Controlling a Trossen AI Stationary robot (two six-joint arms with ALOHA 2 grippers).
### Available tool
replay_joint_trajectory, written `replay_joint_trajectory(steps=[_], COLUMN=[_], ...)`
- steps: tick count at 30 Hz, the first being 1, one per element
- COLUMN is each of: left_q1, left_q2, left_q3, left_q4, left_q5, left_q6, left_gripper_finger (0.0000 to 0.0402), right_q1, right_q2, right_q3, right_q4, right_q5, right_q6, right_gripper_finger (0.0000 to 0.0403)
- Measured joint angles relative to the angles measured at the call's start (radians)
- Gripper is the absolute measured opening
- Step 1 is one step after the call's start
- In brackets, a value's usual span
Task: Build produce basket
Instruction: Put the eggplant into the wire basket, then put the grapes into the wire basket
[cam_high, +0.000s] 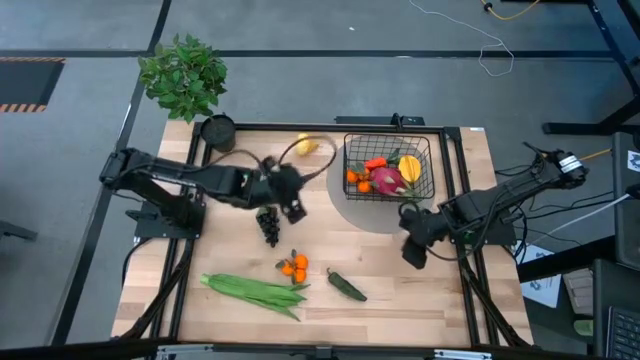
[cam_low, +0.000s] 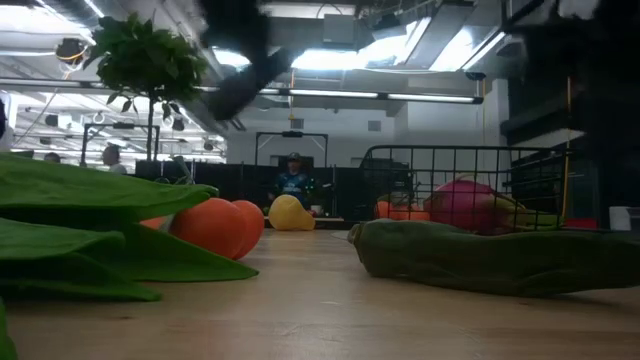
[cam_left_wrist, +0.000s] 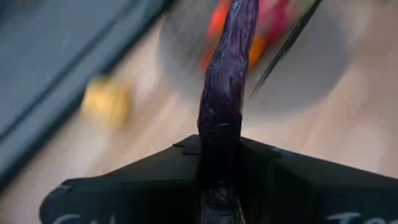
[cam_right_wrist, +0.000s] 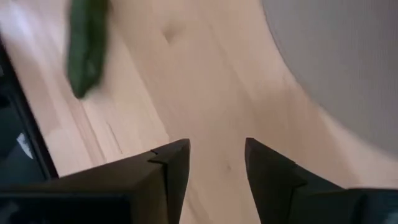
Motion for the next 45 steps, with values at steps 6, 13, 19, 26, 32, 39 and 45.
replay_joint_trajectory(steps=[6, 13, 19, 26, 32, 39, 45], left_q1=[0.155, 0.338, 0.378, 0.378, 0.378, 0.378, 0.38], left_q2=[0.063, 0.299, 0.508, 0.651, 0.671, 0.667, 0.615], left_q3=[-0.004, 0.141, 0.424, 0.677, 0.714, 0.715, 0.715], left_q4=[0.5, 0.676, 0.583, 0.297, 0.264, 0.248, -0.02], left_q5=[0.303, 0.571, 0.703, 0.702, 0.695, 0.691, 0.69], left_q6=[0.338, 0.361, 0.362, 0.399, 0.422, 0.421, 0.422], left_gripper_finger=[0.0032, 0.0032, 0.0036, 0.0094, 0.0141, 0.0161, 0.0162], right_q1=[0.108, 0.192, 0.224, 0.25, 0.25, 0.251, 0.251], right_q2=[0.0, -0.001, 0.0, 0.0, 0.0, 0.0, 0.0], right_q3=[0.0, 0.0, 0.0, 0.0, 0.0, 0.0, 0.0], right_q4=[-0.054, -0.032, 0.001, 0.014, 0.013, 0.011, 0.014], right_q5=[0.07, 0.115, 0.163, 0.194, 0.195, 0.22, 0.239], right_q6=[0.182, 0.295, 0.32, 0.315, 0.291, 0.291, 0.291], right_gripper_finger=[0.0143, 0.0143, 0.0143, 0.0143, 0.0143, 0.0143, 0.0143])
